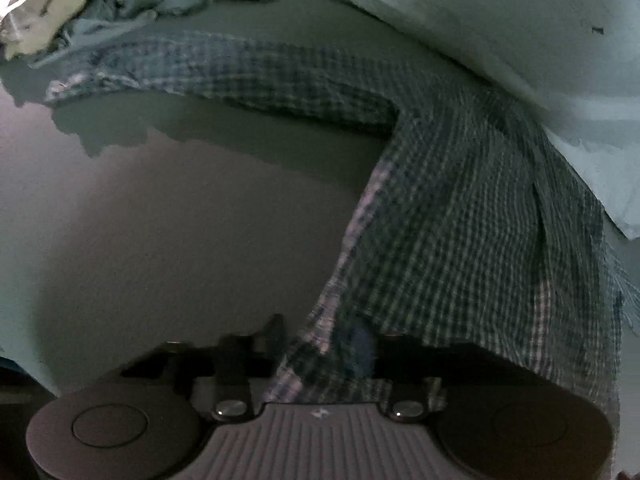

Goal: Fold clothes

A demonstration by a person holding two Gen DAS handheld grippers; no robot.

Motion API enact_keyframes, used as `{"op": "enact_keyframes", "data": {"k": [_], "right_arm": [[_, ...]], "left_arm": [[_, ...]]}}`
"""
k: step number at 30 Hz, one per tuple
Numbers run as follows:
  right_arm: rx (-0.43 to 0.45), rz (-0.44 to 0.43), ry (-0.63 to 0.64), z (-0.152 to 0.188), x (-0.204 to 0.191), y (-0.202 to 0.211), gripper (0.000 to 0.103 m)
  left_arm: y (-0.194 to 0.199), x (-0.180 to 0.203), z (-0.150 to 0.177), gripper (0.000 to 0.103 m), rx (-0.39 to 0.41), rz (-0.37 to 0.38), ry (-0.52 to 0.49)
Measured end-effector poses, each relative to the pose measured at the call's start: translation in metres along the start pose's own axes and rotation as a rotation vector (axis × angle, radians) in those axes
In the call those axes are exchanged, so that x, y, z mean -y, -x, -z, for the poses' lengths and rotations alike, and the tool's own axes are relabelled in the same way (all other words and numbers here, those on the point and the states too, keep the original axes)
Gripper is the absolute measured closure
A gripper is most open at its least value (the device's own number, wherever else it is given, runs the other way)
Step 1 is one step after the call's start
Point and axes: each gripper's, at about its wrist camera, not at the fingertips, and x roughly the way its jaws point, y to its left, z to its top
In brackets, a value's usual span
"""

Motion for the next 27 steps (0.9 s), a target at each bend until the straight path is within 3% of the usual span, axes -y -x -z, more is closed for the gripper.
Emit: {"op": "enact_keyframes", "data": {"k": [3, 5, 7, 11, 17, 21, 27], "right_arm": [[0.079, -0.021, -0.021, -0.024, -0.014, 0.012, 0.037], [0.125, -0.060, -0.042, -0.040, -0.028, 0.020, 0.025], [0.137, -0.121, -0.041, -0.056, -0.049, 0.025, 0.023], [0.155, -0.192, 0.030, -0.070, -0.112, 0.043, 0.019], [0.182, -0.264, 0.173, -0.075, -0.217, 0.087, 0.017], [0.213, -0.239, 0.322, -0.068, -0.274, 0.117, 0.016], [0.179, -0.212, 0.366, -0.063, -0.325, 0.142, 0.016]], "left_arm": [[0.013, -0.014, -0.006, 0.043, 0.019, -0.006, 0.023], [0.018, -0.029, -0.012, 0.034, 0.043, -0.020, 0.046], [0.021, -0.045, -0.022, 0.031, 0.066, -0.032, 0.074], [0.025, -0.089, -0.046, 0.024, 0.091, -0.039, 0.169], [0.023, -0.163, -0.090, 0.024, 0.133, -0.044, 0.264], [0.018, -0.201, -0.121, 0.021, 0.175, -0.034, 0.297], [-0.005, -0.242, -0.160, 0.022, 0.156, 0.027, 0.329]]}}
